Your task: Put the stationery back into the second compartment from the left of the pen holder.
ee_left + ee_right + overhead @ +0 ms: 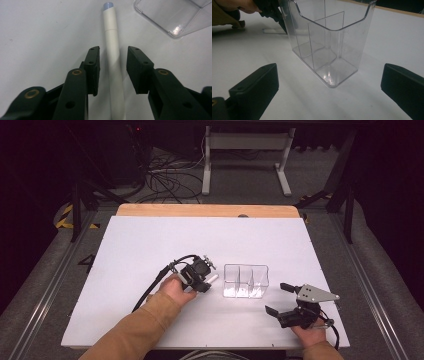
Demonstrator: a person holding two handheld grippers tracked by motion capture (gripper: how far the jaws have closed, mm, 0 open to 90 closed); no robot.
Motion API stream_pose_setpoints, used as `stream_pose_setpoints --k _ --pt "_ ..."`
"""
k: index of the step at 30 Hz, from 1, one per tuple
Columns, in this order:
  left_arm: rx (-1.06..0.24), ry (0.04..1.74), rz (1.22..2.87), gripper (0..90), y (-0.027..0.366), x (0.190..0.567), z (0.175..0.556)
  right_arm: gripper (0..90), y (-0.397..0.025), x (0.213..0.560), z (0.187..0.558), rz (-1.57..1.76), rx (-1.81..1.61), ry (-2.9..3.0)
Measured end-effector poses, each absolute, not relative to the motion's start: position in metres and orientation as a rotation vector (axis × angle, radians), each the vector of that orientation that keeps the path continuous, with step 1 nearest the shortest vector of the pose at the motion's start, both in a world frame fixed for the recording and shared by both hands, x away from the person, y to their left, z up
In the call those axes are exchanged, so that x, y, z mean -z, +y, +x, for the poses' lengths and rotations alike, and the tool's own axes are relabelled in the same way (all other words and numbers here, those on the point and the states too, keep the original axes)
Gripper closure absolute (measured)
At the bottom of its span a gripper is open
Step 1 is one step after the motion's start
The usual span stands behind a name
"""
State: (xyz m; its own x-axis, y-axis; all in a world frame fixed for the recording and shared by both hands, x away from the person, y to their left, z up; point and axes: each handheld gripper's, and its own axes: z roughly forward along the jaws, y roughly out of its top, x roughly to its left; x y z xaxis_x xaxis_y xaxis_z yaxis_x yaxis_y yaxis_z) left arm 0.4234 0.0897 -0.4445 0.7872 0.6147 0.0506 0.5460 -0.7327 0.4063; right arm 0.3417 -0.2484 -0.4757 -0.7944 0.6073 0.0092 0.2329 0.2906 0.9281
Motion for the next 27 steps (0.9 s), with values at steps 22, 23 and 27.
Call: stream_pose_setpoints --k 22,23,27 --pt "-0.244 0.984 2.596 78.8 0.0837 0.4441 0.4229 3.1 -0.2478 0.4762 0.3422 0.762 -1.502 2.23" --pt "-0.251 0.985 2.59 78.8 0.0836 0.4439 0.4227 3.0 -0.2477 0.4762 0.3423 0.762 -1.502 2.23" --pt "-0.255 0.978 2.571 78.8 0.0855 0.4396 0.4217 3.0 -0.248 0.476 0.3421 0.758 -1.505 2.227"
